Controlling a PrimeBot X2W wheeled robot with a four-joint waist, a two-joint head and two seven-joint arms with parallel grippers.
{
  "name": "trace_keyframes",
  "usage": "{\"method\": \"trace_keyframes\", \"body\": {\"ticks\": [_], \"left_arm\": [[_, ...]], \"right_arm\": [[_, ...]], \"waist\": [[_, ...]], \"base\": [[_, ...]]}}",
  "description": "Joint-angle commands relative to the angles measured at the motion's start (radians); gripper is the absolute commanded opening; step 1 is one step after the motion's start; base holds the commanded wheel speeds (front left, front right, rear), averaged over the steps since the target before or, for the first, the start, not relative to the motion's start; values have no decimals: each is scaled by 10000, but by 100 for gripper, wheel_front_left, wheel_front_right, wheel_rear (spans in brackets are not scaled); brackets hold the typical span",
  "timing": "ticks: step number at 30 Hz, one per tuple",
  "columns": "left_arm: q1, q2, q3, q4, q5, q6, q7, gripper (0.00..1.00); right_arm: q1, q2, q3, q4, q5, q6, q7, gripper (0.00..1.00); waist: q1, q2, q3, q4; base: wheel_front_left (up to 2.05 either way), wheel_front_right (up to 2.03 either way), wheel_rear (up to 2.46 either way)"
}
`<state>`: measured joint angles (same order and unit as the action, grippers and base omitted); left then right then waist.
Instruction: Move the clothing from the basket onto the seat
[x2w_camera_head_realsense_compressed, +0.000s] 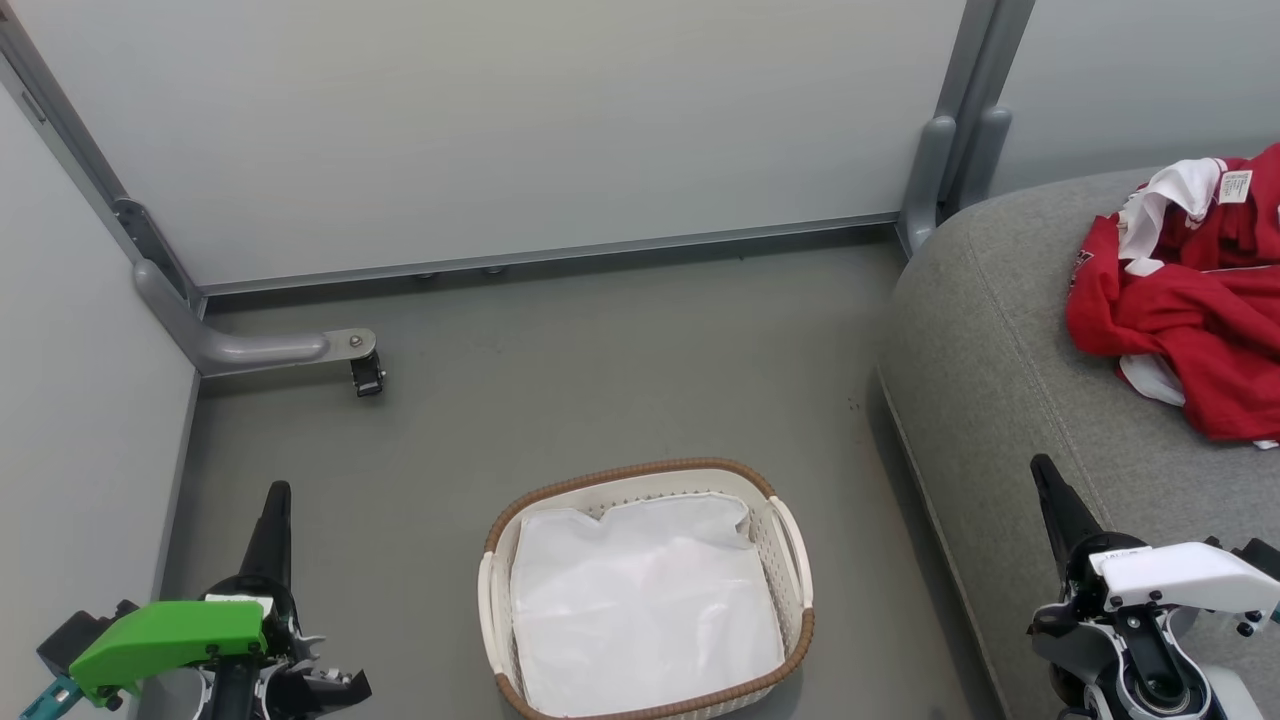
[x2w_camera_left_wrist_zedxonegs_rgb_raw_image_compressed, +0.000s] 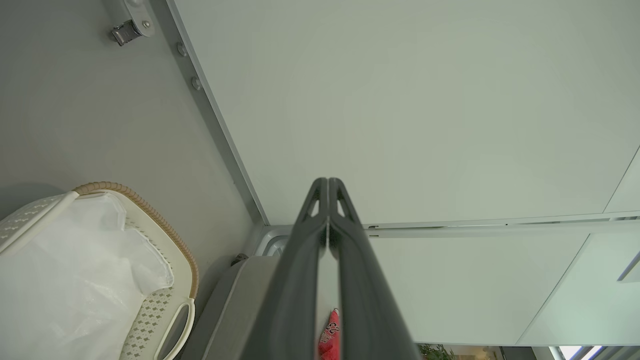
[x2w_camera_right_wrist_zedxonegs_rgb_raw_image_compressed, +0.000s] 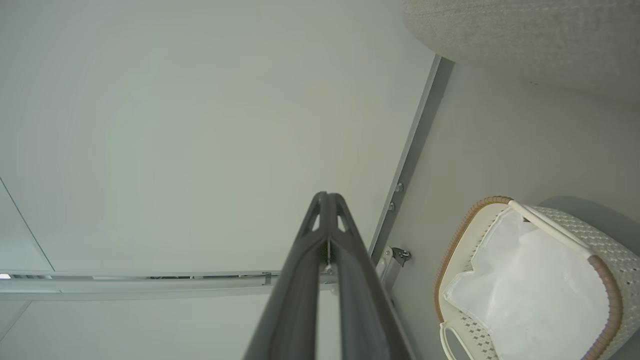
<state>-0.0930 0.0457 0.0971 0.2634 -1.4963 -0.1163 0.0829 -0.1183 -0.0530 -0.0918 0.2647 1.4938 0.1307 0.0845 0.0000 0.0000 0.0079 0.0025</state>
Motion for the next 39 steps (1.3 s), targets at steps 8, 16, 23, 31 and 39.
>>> {"method": "trace_keyframes", "body": {"ticks": [8,16,23,31,39], "left_arm": [[-210,73,128,-146,-661,-121,204,0],[-227,76,193,-203,-1175,-175,324,0],[-203,77,191,-198,-1181,-176,350,0],[-203,77,191,-199,-1181,-176,350,0],[-202,77,191,-200,-1181,-176,349,0]], "right_arm": [[122,-1,-154,-162,682,1,192,0],[151,18,-255,-232,1177,0,335,0],[156,19,-256,-232,1206,0,325,0],[155,19,-255,-232,1206,0,325,0],[156,19,-254,-230,1207,0,324,0]], "waist": [[0,0,-23,-12],[0,0,-45,-24],[0,0,-48,-25],[0,0,-48,-25],[0,0,-48,-25]], "base": [[0,0,0],[0,0,0],[0,0,0],[0,0,0],[0,0,0]]}}
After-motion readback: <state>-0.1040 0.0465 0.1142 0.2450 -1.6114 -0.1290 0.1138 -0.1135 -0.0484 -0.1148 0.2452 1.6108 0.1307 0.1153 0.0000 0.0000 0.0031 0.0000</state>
